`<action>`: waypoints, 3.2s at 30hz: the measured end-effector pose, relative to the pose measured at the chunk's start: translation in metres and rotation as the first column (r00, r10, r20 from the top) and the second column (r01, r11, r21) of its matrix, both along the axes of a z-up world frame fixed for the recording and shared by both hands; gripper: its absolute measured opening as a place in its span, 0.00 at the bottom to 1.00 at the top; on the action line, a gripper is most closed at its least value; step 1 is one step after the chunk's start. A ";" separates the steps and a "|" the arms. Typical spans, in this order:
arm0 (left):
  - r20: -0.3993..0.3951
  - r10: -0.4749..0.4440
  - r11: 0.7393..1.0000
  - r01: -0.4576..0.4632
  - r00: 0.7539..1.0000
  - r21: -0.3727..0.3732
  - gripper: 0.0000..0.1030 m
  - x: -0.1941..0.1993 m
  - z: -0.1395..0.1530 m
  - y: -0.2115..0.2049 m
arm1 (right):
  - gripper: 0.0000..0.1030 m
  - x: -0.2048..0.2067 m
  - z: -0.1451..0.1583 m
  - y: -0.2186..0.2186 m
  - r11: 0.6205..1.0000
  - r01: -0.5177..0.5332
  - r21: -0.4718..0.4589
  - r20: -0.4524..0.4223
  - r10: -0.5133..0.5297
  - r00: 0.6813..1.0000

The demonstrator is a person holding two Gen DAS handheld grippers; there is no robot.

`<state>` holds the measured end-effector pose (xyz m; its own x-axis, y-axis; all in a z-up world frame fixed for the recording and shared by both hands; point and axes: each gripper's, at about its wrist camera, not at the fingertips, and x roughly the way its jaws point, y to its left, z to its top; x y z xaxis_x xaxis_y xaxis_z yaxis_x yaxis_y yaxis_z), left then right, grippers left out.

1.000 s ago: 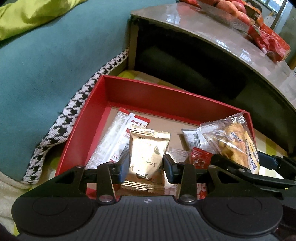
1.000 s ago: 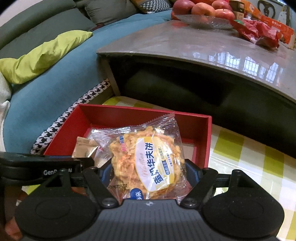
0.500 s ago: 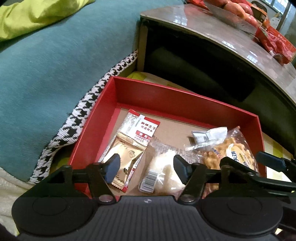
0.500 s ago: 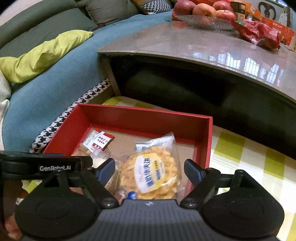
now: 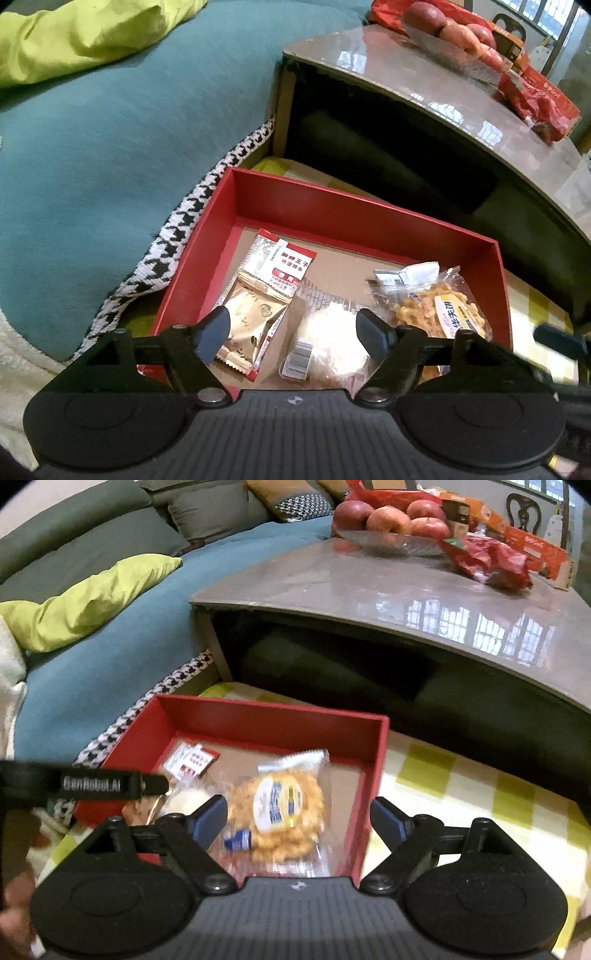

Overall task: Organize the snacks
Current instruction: 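Open both tools to drop the sachet and waffle bag into the box, then move the left tool to the white spicy packet while the right tool moves to the brown jerky bag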

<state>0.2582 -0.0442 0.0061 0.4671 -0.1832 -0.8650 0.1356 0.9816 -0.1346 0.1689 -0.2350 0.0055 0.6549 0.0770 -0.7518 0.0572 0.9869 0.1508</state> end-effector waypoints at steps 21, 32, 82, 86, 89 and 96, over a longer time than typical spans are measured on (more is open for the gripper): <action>-0.101 -0.520 0.854 0.511 0.848 -0.103 0.82 -0.153 -0.004 -0.040 | 0.90 -0.201 -0.013 -0.027 0.967 0.256 -0.010 -0.175 -0.253 0.951; -0.243 -0.770 0.617 0.786 0.591 -0.043 0.77 -0.225 -0.061 -0.103 | 0.91 -0.211 -0.022 -0.034 0.967 0.253 0.025 -0.180 -0.245 0.953; -0.257 -0.580 0.805 0.592 0.773 -0.038 0.79 -0.248 -0.050 -0.068 | 0.91 -0.223 -0.044 -0.013 0.966 0.257 -0.034 -0.269 -0.256 0.928; -0.255 -0.586 0.800 0.599 0.769 -0.031 0.81 -0.262 -0.051 -0.077 | 0.91 -0.225 -0.038 -0.021 0.961 0.277 0.001 -0.247 -0.269 0.931; -0.269 -0.588 0.789 0.614 0.763 0.016 0.77 -0.274 -0.059 -0.086 | 0.91 -0.227 -0.034 -0.022 0.965 0.261 0.022 -0.226 -0.250 0.942; -0.293 -0.606 0.744 0.657 0.739 0.119 0.60 -0.295 -0.077 -0.106 | 0.91 -0.233 -0.022 -0.026 0.970 0.233 0.072 -0.174 -0.218 0.960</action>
<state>-0.0366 -0.1501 -0.0710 0.0989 -0.1764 -0.9793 0.7258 0.6861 -0.0502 -0.0644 -0.2611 -0.0167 0.5320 0.0143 -0.8466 0.3083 0.9279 0.2094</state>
